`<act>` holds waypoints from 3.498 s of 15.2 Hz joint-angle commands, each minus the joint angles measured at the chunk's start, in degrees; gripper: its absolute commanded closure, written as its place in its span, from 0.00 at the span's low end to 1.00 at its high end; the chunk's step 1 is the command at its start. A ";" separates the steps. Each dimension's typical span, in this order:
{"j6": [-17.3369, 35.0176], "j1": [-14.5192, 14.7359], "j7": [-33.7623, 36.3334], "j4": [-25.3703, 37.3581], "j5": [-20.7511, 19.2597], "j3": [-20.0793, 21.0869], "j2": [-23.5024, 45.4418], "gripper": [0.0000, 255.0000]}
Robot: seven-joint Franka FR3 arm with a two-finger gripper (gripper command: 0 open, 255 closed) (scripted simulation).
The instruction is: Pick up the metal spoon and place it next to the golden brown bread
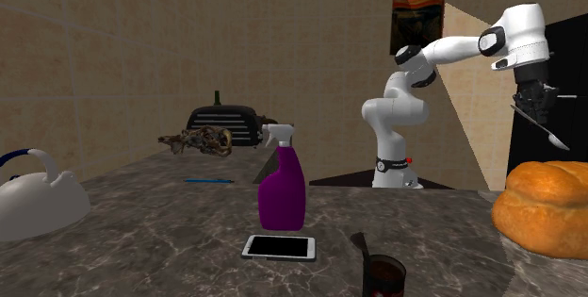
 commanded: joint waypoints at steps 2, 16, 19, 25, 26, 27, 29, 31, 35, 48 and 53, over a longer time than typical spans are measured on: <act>1.74 0.20 -0.39 -1.59 1.38 1.59 -0.11 1.00; 10.39 0.46 -2.89 -8.23 8.90 10.34 0.64 1.00; 12.33 0.22 -3.54 -9.31 10.75 12.55 1.11 1.00; 16.30 -0.71 -5.02 -11.07 14.70 17.39 2.35 1.00; 16.97 -0.93 -5.29 -11.31 15.40 18.25 2.60 1.00; 17.65 -1.18 -5.57 -11.53 16.10 19.13 2.85 1.00; 18.98 -1.74 -6.17 -11.92 17.54 20.94 3.35 1.00; 18.22 -1.27 -5.71 -11.75 16.77 19.94 2.99 0.00; 11.59 -5.49 6.29 -8.40 5.42 24.19 -2.10 0.00; 15.94 -8.06 4.66 -9.53 9.66 29.96 -1.09 0.00; 15.94 -8.06 4.66 -9.53 9.66 29.96 -1.09 1.00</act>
